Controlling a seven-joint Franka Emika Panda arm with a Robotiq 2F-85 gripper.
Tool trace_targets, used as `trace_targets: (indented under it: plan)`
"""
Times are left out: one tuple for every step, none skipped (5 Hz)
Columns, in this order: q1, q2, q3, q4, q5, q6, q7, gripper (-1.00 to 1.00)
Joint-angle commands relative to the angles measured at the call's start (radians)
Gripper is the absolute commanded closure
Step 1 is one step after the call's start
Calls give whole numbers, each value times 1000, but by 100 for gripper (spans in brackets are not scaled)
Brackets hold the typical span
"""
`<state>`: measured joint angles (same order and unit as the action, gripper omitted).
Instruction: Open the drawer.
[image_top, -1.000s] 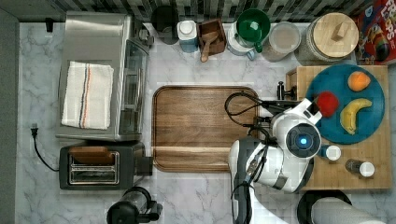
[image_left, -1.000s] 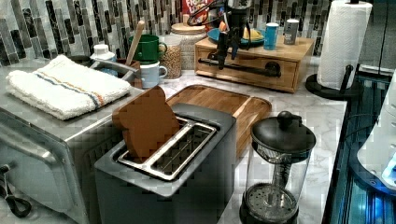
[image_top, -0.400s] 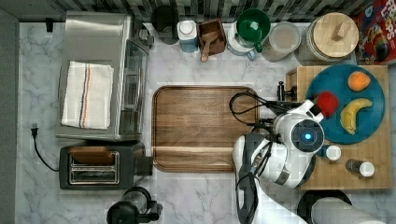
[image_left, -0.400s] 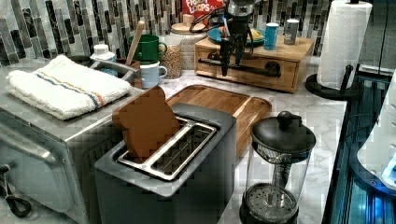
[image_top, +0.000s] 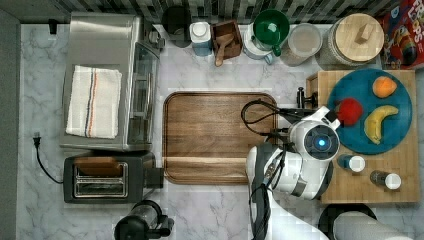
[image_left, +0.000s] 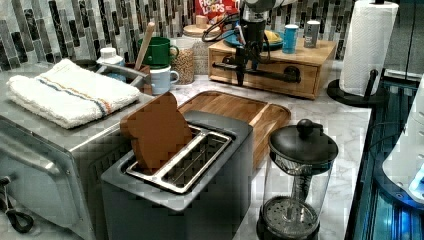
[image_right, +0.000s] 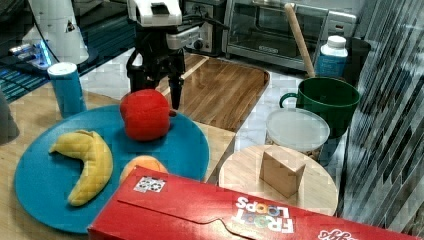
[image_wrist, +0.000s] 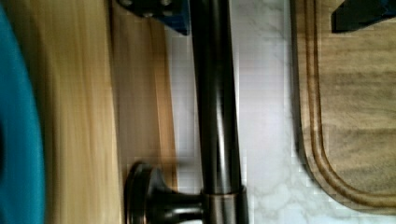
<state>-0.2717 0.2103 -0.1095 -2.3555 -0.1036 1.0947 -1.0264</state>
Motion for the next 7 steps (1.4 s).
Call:
trace_targets:
  plan:
    - [133, -43, 51, -43, 12, -11, 267, -100]
    - [157, -17, 88, -63, 21, 56, 328, -100]
    - [176, 5, 123, -82, 34, 107, 346, -100]
    - [162, 31, 181, -86, 123, 133, 267, -100]
    - [200, 32, 207, -105, 147, 161, 318, -100]
    - [204, 11, 272, -110, 194, 130, 327, -100]
    - [213, 11, 312, -107, 231, 117, 336, -100]
